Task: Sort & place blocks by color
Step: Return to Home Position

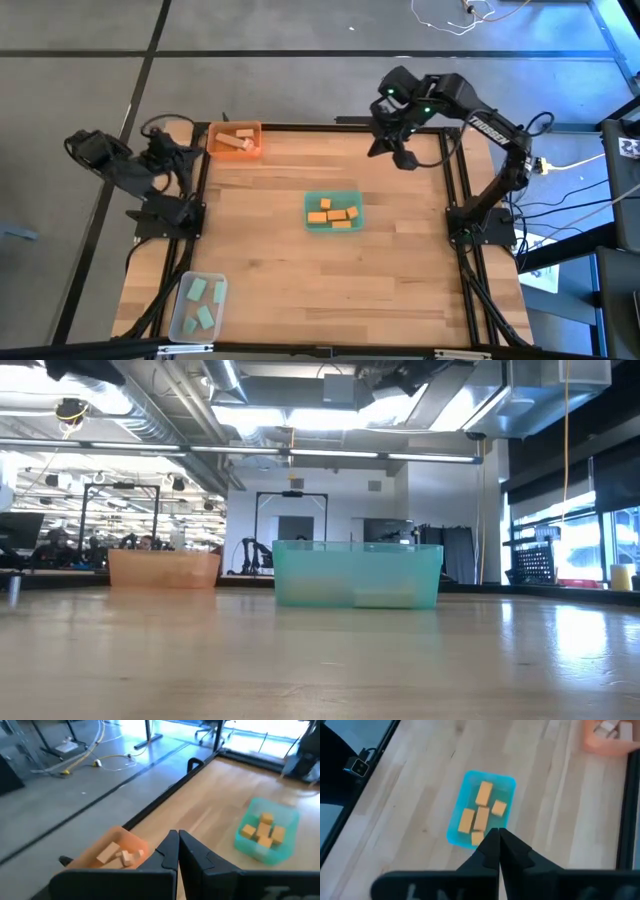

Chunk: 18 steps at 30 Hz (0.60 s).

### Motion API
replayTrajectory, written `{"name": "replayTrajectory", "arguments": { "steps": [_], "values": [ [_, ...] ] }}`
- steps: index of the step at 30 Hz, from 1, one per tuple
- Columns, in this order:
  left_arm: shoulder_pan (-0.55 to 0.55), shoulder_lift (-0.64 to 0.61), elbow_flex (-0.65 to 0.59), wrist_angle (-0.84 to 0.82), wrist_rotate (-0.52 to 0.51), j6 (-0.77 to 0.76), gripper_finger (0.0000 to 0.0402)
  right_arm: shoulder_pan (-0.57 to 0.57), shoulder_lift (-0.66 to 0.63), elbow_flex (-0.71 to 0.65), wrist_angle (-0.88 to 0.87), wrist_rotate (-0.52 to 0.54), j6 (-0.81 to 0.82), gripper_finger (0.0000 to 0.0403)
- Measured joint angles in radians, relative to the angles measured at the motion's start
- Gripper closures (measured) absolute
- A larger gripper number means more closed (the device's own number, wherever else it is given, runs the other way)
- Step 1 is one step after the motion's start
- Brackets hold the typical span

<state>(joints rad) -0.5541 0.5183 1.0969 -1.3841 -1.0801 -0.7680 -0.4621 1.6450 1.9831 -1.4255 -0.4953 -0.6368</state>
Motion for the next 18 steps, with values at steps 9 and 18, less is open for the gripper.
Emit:
{"name": "replayTrajectory", "arguments": {
  "steps": [9, 18],
  "values": [
    [-0.001, -0.218, -0.022, 0.013, 0.057, 0.058, 0.0401, -0.071, -0.128, -0.013, -0.085, -0.005, 0.013, 0.0402],
    [-0.002, -0.484, -0.184, 0.197, 0.226, 0.260, 0.0401, -0.151, -0.388, -0.272, 0.047, -0.081, 0.101, 0.0403]
  ]
}}
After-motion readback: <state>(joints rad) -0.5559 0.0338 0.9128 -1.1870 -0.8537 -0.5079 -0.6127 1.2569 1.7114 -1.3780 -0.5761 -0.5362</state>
